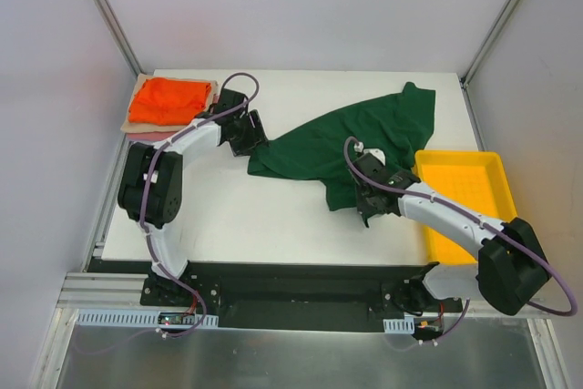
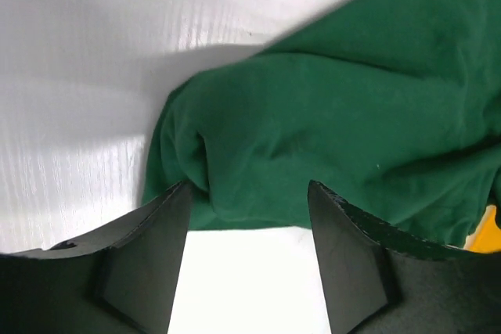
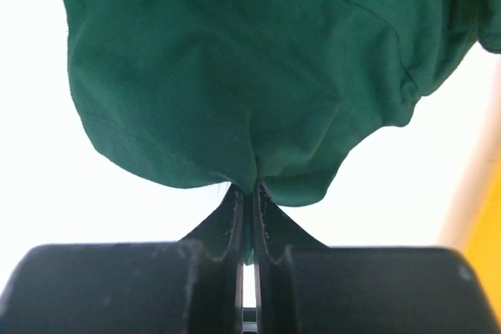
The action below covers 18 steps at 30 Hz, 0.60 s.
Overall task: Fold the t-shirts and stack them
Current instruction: Flatten out the tshirt
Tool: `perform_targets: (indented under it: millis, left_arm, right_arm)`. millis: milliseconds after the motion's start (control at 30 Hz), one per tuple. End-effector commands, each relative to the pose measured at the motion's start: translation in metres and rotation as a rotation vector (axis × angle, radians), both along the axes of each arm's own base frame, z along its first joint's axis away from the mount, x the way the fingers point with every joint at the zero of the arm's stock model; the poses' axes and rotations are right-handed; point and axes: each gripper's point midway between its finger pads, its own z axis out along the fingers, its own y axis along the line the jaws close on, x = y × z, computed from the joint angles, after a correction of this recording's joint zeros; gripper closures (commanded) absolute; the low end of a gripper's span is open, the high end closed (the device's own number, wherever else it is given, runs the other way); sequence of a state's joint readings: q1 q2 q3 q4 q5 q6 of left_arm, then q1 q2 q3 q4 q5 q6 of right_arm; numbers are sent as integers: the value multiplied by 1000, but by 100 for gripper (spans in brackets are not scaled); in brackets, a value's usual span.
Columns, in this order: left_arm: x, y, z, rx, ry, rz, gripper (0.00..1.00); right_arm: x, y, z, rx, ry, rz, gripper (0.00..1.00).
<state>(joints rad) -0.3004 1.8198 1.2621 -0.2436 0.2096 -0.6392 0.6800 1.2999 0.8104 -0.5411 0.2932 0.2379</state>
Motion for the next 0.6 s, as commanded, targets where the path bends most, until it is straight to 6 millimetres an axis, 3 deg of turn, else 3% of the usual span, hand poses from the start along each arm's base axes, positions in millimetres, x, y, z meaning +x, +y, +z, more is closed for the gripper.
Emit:
perform_targets:
  millis: [0, 67, 200, 267, 333, 433, 567]
  left_arm:
    - [13, 12, -7, 111, 29, 21, 43]
    - [12, 12, -12, 130, 46, 16, 46]
    - [10, 8, -13, 122, 56, 1, 87]
    - [12, 6, -3, 123, 33, -5, 100]
    - [13, 5, 12, 114, -1, -11, 100]
    - [11, 6, 44, 105, -73, -19, 100]
    - [2, 16, 113, 89, -234, 4, 100]
  right_arm:
    - [0, -14, 7, -26, -33, -6, 98]
    - [0, -17, 7, -24, -32, -15, 98]
    - [0, -22, 7, -24, -34, -20, 98]
    - [2, -25, 9, -31, -44, -20, 98]
    - [6, -30, 18, -50, -64, -30, 99]
    - [18, -49, 52, -109, -155, -67, 100]
    - [35, -78, 139, -160, -386, -116, 99]
